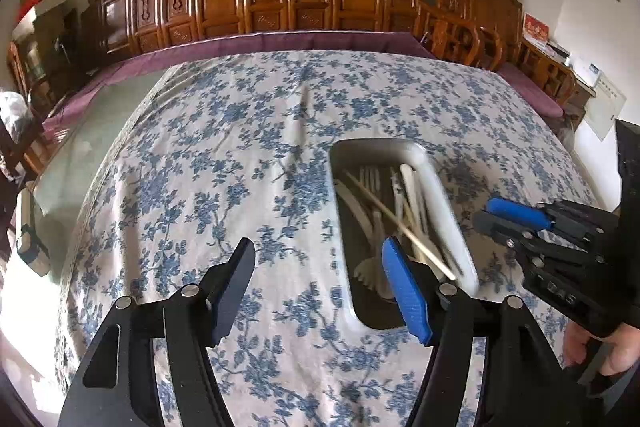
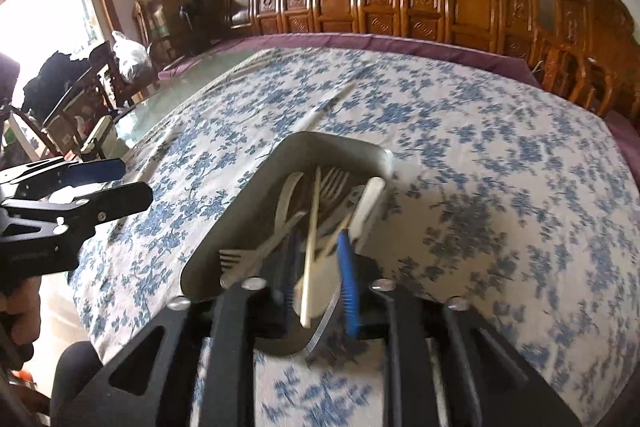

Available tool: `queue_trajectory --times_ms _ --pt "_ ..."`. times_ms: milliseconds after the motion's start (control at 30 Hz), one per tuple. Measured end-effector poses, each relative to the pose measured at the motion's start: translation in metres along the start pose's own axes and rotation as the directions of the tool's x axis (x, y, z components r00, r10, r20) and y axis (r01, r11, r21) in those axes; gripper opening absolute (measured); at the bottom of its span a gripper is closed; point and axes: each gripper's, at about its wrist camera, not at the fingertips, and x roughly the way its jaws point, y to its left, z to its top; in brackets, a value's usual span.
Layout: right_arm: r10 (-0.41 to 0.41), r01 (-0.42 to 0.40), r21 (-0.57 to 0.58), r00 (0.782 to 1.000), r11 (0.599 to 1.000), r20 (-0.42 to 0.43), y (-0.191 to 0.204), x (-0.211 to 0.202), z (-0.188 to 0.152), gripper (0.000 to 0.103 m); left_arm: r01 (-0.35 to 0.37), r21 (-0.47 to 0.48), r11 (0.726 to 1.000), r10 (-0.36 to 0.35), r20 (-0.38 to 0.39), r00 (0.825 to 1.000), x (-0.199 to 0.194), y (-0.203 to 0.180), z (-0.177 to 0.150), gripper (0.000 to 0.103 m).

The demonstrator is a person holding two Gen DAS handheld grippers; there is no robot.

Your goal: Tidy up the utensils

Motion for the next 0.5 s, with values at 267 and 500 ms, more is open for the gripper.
queue_trajectory --times_ms 267,500 --pt "-0.093 0.092 0.032 0.995 0.995 0.030 -0.021 -0.056 -0.023 0.065 0.030 0.006 1.000 -0.030 0.027 0.999 -0.021 -0.034 -0.006 0.086" --pt "-0.171 0.167 0.066 0.983 0.984 0.069 -0.039 -0.104 -0.045 0.101 0.041 0.000 0.999 -0.041 0.040 0.998 -0.040 -0.062 -0.015 0.095"
